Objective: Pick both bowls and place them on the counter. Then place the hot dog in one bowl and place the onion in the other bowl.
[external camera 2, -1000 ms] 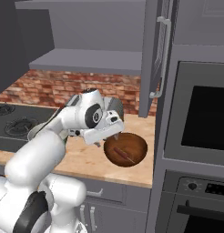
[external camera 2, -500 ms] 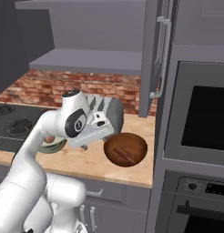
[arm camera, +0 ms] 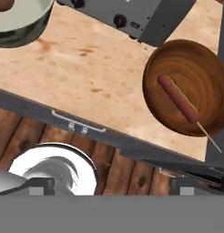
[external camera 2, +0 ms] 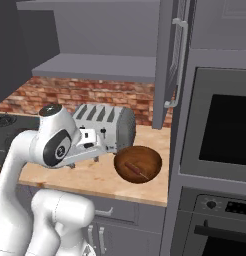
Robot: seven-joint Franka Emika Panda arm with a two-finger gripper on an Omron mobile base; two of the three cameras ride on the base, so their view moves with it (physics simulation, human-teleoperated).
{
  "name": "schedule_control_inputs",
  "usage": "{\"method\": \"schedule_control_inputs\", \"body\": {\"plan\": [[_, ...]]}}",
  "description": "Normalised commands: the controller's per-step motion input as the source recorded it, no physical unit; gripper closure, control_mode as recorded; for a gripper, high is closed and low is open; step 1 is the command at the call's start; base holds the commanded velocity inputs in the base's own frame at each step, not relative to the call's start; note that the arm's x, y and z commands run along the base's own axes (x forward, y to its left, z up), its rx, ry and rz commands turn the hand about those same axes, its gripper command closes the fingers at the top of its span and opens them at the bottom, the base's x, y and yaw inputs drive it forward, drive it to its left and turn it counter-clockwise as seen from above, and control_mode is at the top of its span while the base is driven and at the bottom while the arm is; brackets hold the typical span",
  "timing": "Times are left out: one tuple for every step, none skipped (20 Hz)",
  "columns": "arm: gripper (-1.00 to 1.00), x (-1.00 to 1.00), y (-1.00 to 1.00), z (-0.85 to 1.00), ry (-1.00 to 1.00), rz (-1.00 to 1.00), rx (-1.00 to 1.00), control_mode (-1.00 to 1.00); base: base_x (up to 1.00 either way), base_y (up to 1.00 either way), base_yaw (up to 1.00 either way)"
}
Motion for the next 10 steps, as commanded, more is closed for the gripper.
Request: {"method": "schedule_control_inputs", "body": {"plan": [[-1.0, -0.46, 0.51, 0.15, -0.29, -0.06, 0.03, -1.0, 0.0, 0.0, 0.0], [-1.0, -0.47, 0.44, 0.16, -0.32, -0.05, 0.03, -1.0, 0.0, 0.0, 0.0], [-1.0, -0.46, 0.42, 0.17, -0.32, -0.05, 0.03, -1.0, 0.0, 0.0, 0.0], [-1.0, -0.48, 0.41, 0.17, -0.35, -0.05, 0.02, -1.0, 0.0, 0.0, 0.0], [-1.0, -0.49, 0.36, 0.2, -0.36, -0.05, 0.02, -1.0, 0.0, 0.0, 0.0], [-1.0, -0.5, 0.36, 0.21, -0.36, -0.07, 0.03, -1.0, 0.0, 0.0, 0.0], [-1.0, -0.51, 0.36, 0.22, -0.36, -0.07, 0.03, -1.0, 0.0, 0.0, 0.0], [-1.0, -0.53, 0.32, 0.23, -0.37, -0.07, 0.04, -1.0, 0.0, 0.0, 0.0], [-1.0, -0.53, 0.28, 0.24, -0.37, -0.07, 0.04, -1.0, 0.0, 0.0, 0.0], [-1.0, -0.54, 0.24, 0.26, -0.37, -0.07, 0.05, -1.0, 0.0, 0.0, 0.0]]}}
